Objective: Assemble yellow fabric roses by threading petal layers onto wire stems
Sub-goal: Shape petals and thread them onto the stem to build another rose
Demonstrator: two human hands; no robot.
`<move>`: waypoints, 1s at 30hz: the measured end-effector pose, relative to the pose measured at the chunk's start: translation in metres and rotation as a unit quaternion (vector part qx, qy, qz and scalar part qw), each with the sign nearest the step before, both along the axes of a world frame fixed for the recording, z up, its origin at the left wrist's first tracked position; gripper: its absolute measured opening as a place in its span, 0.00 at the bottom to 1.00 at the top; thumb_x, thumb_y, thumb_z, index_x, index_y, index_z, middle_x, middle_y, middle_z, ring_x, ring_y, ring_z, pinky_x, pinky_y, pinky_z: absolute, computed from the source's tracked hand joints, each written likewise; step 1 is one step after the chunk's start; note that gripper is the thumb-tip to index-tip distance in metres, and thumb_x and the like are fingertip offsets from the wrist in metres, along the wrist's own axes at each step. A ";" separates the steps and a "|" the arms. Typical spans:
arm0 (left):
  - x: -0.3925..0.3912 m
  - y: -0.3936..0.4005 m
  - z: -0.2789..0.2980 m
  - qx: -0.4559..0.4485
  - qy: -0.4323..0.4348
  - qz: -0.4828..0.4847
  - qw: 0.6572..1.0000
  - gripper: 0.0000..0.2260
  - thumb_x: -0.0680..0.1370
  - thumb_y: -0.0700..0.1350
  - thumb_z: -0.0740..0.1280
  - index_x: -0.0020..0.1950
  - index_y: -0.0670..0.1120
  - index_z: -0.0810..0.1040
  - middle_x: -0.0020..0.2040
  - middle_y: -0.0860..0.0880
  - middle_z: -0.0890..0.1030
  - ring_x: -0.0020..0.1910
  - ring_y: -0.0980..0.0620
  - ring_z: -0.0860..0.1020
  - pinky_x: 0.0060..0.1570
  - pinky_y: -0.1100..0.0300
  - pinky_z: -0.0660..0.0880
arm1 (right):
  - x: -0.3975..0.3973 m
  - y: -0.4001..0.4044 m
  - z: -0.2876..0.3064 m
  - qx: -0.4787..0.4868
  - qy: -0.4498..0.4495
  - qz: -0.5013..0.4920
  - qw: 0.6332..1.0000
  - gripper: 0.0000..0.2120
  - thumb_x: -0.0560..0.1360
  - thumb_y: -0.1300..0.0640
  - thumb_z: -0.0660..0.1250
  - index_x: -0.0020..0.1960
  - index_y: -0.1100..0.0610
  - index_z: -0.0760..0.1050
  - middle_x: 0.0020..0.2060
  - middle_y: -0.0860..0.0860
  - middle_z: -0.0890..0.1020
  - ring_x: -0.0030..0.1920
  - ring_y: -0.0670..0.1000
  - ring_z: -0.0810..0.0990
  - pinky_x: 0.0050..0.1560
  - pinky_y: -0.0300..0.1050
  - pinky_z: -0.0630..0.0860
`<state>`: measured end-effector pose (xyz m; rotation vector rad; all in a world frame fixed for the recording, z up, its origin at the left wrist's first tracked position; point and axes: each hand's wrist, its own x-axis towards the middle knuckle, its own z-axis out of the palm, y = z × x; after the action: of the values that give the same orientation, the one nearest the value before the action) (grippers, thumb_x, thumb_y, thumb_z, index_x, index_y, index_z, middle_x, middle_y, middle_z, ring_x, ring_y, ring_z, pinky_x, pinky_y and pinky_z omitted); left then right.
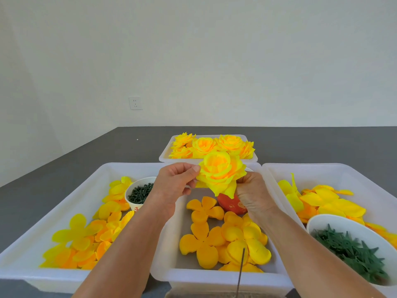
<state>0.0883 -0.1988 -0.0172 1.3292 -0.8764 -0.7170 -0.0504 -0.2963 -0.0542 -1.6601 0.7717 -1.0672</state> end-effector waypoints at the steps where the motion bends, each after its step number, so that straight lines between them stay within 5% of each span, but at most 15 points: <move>1: 0.000 0.000 0.000 0.009 0.005 -0.003 1.000 0.05 0.75 0.42 0.68 0.40 0.42 0.80 0.31 0.48 0.77 0.30 0.54 0.72 0.34 0.62 0.68 | 0.000 -0.001 0.000 -0.006 0.005 -0.004 1.000 0.12 0.70 0.61 0.73 0.31 0.48 0.79 0.29 0.43 0.81 0.36 0.47 0.77 0.40 0.39 0.72; 8: 0.006 0.000 0.001 0.025 0.059 0.007 0.998 0.07 0.73 0.33 0.67 0.38 0.43 0.80 0.32 0.48 0.77 0.31 0.54 0.71 0.32 0.65 0.71 | 0.003 -0.002 -0.002 -0.048 0.036 0.021 0.998 0.06 0.71 0.63 0.72 0.41 0.53 0.80 0.37 0.48 0.81 0.41 0.47 0.77 0.47 0.41 0.74; 13: 0.002 -0.001 0.000 -0.007 -0.010 0.046 0.999 0.10 0.75 0.31 0.65 0.37 0.43 0.79 0.27 0.50 0.74 0.26 0.57 0.69 0.29 0.66 0.68 | 0.005 0.001 -0.002 -0.045 0.030 0.050 0.997 0.11 0.70 0.61 0.74 0.38 0.46 0.77 0.34 0.39 0.79 0.37 0.40 0.76 0.37 0.26 0.72; 19: -0.001 0.000 0.001 -0.005 -0.014 0.012 1.000 0.05 0.76 0.40 0.67 0.41 0.42 0.79 0.29 0.49 0.77 0.27 0.56 0.71 0.31 0.63 0.67 | 0.005 -0.001 -0.001 0.010 0.006 0.025 1.000 0.06 0.68 0.61 0.75 0.42 0.53 0.80 0.39 0.50 0.83 0.43 0.49 0.76 0.47 0.43 0.75; 23: -0.001 0.002 0.004 0.014 0.015 -0.020 1.000 0.04 0.74 0.35 0.68 0.41 0.43 0.80 0.31 0.50 0.78 0.30 0.54 0.72 0.33 0.62 0.69 | 0.004 0.000 0.000 0.003 0.019 0.023 1.000 0.09 0.70 0.60 0.74 0.50 0.58 0.81 0.47 0.55 0.83 0.49 0.55 0.78 0.57 0.51 0.75; 25: -0.001 0.002 0.003 0.016 -0.001 -0.014 1.000 0.05 0.74 0.34 0.68 0.41 0.43 0.79 0.30 0.50 0.77 0.29 0.55 0.71 0.33 0.62 0.68 | 0.003 0.000 0.000 -0.001 0.012 0.028 1.000 0.09 0.69 0.61 0.74 0.50 0.58 0.81 0.45 0.53 0.84 0.49 0.54 0.79 0.54 0.45 0.76; 28: 0.000 0.001 0.000 0.003 -0.040 0.021 0.999 0.06 0.75 0.34 0.67 0.39 0.41 0.78 0.24 0.53 0.75 0.24 0.59 0.69 0.28 0.64 0.66 | 0.002 0.003 0.001 0.001 0.000 0.043 0.999 0.08 0.66 0.61 0.76 0.40 0.50 0.80 0.34 0.40 0.82 0.38 0.39 0.78 0.37 0.24 0.72; 30: 0.000 -0.001 -0.002 -0.011 -0.064 0.038 0.997 0.08 0.75 0.33 0.66 0.37 0.41 0.76 0.22 0.54 0.74 0.21 0.61 0.68 0.24 0.67 0.65 | 0.001 0.005 0.001 -0.004 0.003 0.054 0.999 0.10 0.65 0.62 0.76 0.37 0.48 0.79 0.28 0.35 0.81 0.34 0.32 0.77 0.34 0.21 0.70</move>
<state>0.0880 -0.1993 -0.0187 1.3931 -0.9280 -0.5678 -0.0492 -0.2917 -0.0528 -1.6932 0.6752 -0.9916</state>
